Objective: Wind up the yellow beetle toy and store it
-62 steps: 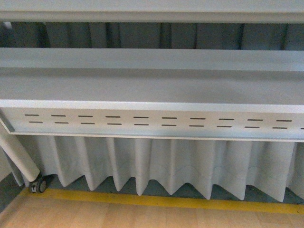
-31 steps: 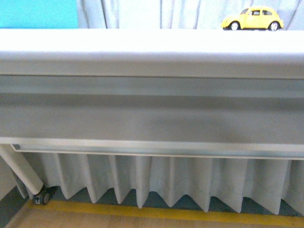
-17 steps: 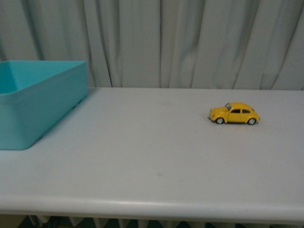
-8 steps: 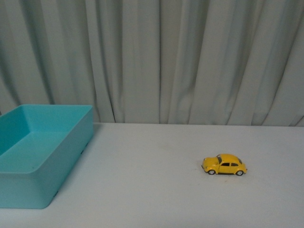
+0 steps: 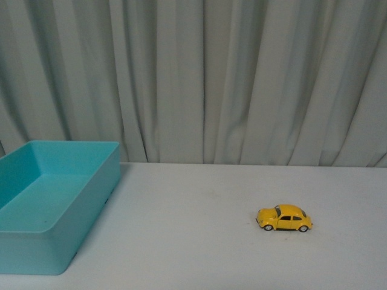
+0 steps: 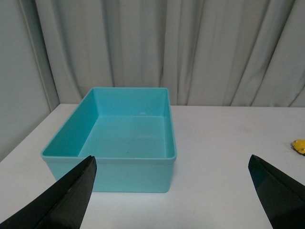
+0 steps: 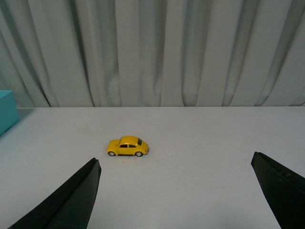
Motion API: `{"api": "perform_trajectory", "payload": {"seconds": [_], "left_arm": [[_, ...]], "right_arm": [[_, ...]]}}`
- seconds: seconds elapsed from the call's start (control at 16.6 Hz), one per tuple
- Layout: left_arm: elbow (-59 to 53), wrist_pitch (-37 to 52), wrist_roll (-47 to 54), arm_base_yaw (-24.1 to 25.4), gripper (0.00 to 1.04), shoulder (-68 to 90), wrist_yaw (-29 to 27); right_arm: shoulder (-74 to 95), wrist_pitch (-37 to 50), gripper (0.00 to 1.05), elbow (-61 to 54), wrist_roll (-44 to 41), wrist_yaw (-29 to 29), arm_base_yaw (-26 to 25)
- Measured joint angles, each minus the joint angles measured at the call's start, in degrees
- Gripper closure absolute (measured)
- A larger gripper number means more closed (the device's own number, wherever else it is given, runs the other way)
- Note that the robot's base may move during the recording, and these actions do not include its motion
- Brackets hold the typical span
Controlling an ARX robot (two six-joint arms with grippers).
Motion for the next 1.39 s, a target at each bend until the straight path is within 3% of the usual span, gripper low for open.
{"api": "perform_trajectory", "payload": {"seconds": [1.39], "left_arm": [[0.0,-0.1,0.0,0.0,0.07,0.0,0.0]], "right_arm": [[0.0,0.0,0.07,0.0,0.0,0.0,0.0]]}}
